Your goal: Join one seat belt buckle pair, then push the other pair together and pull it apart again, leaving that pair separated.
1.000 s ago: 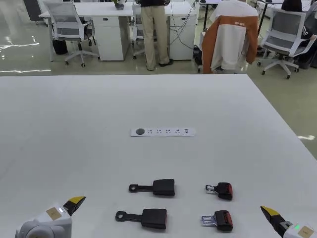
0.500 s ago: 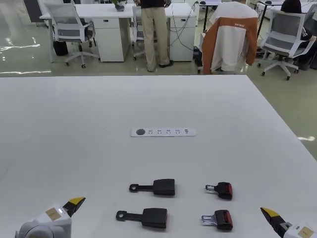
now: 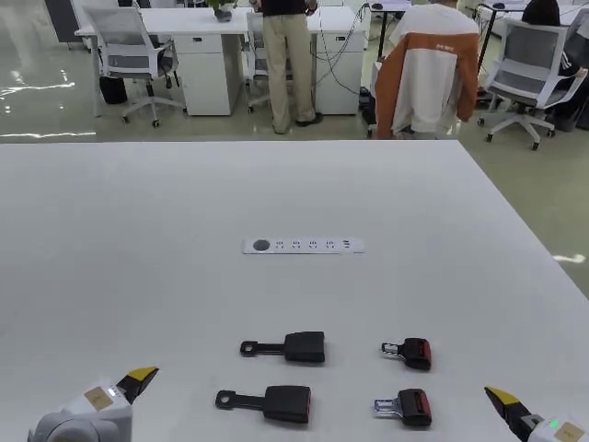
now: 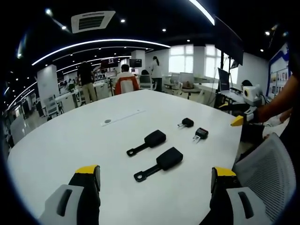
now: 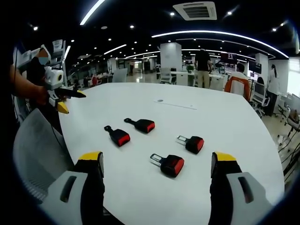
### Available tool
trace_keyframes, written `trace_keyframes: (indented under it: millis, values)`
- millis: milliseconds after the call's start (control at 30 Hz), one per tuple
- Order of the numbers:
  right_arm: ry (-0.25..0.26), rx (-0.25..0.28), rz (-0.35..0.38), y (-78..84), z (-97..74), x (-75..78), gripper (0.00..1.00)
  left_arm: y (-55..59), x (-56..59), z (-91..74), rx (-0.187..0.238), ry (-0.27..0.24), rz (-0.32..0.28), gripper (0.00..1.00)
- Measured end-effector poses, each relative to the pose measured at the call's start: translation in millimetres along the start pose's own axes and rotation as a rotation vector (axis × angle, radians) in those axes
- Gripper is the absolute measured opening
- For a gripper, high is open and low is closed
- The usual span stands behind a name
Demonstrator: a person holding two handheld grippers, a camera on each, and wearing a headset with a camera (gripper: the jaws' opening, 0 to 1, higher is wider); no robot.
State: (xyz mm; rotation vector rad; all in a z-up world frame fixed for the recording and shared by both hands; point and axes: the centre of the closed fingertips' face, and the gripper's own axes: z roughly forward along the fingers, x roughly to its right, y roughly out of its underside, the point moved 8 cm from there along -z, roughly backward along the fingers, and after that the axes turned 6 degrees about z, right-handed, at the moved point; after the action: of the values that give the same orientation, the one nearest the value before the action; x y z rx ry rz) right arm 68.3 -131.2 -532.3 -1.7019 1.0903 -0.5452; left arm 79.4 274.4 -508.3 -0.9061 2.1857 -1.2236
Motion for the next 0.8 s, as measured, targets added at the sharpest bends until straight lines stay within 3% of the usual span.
trace_keyframes:
  millis: [500,800]
  values:
    - [-0.001,0.001,0.004,2.7,0.4,0.7,0.95,-3.6,4.8,-1.8,-0.002,0.002,0.0,1.0]
    - [0.002,-0.008,0.005,5.9,-0.5,0.6,0.95,-0.2,2.1,-1.2,-0.005,0.008,0.0,1.0]
